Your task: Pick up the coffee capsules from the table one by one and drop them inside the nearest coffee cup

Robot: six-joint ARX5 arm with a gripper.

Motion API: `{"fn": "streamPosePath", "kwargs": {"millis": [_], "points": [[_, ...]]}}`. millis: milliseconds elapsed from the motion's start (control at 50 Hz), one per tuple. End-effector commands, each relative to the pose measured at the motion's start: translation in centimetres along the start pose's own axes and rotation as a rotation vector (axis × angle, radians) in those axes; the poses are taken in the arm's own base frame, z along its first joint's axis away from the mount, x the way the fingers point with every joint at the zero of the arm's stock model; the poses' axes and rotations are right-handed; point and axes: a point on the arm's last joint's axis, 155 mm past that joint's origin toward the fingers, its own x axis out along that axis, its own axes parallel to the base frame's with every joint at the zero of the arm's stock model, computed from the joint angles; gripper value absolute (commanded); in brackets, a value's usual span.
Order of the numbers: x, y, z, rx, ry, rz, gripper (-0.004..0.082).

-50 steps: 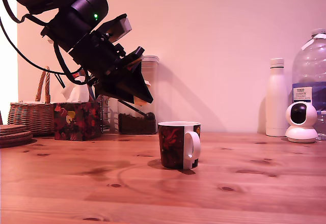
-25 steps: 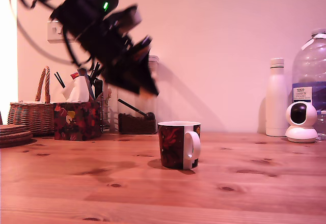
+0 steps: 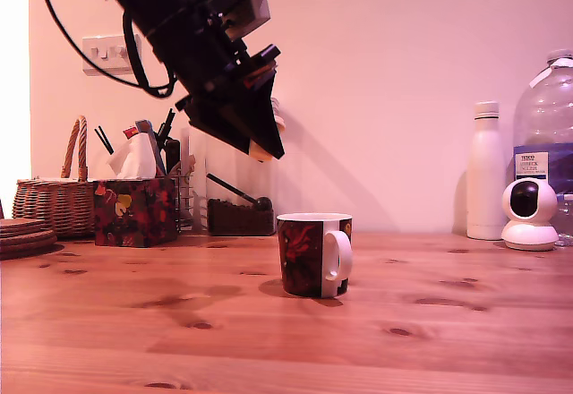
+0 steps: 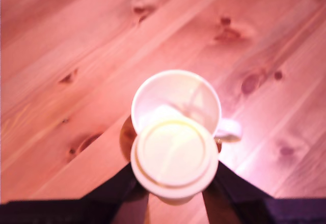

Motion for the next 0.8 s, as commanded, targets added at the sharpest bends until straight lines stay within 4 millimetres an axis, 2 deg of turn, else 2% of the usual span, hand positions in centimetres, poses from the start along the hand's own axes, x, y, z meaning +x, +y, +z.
{"fn": "streamPosePath", "kwargs": {"millis": [0,500,780], "points": [[1.8,-0.1,-0.4,0.012,0.040,-0.004,0.0177],[5.4,-1.4,-0.2,0.076,0.193,-0.019,0.0177],[7.1,-1.5,-1.0,0.082,0.257,-0.015,0.0177]]}}
